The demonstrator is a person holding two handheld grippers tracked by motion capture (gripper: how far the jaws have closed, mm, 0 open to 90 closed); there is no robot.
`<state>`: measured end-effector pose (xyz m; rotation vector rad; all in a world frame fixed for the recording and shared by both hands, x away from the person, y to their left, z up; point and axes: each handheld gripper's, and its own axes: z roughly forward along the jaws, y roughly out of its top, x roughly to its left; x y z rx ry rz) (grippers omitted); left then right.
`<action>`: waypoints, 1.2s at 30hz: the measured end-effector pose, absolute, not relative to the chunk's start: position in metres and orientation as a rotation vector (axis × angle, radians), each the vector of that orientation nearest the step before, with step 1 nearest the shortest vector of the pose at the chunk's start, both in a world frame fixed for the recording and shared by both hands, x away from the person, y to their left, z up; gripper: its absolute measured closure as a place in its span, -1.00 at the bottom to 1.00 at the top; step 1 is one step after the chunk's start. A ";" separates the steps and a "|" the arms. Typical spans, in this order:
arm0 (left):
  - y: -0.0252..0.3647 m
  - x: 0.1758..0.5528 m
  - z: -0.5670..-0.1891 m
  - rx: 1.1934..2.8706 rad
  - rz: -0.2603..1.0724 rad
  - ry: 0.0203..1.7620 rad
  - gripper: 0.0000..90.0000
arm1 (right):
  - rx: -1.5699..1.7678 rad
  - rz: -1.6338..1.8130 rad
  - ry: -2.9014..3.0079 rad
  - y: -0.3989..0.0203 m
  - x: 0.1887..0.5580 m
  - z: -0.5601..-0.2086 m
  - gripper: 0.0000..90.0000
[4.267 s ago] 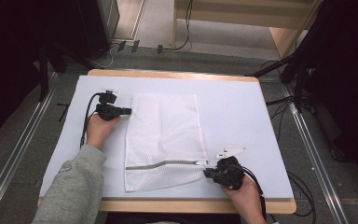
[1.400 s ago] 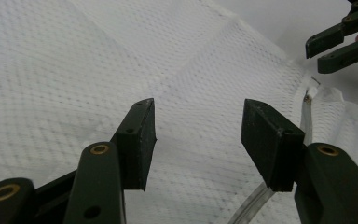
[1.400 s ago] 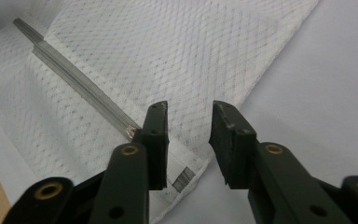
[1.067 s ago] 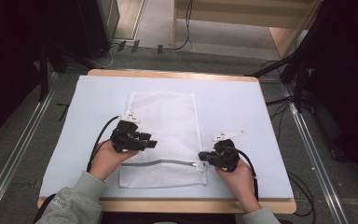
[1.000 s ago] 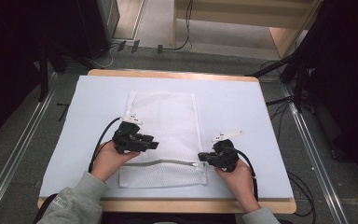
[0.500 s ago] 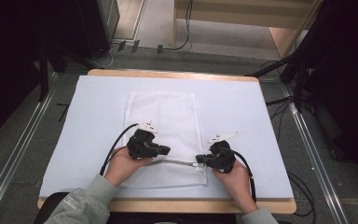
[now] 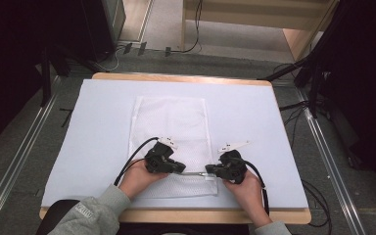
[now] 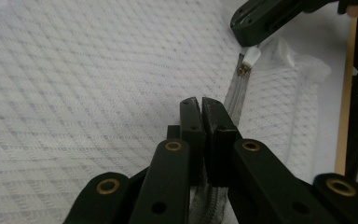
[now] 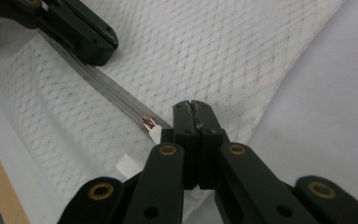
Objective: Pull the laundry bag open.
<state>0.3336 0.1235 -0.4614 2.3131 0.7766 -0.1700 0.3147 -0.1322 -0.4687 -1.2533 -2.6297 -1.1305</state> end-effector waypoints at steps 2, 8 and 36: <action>0.122 0.333 -0.463 2.319 -0.162 0.763 0.97 | -1.259 -1.128 -2.623 -0.132 0.314 -0.469 1.00; 0.120 0.331 -0.462 2.334 -0.138 0.743 0.95 | -1.237 -1.124 -2.621 -0.131 0.311 -0.469 1.00; 0.118 0.327 -0.444 2.266 -0.179 0.717 0.67 | -1.206 -1.188 -2.658 -0.130 0.307 -0.460 1.00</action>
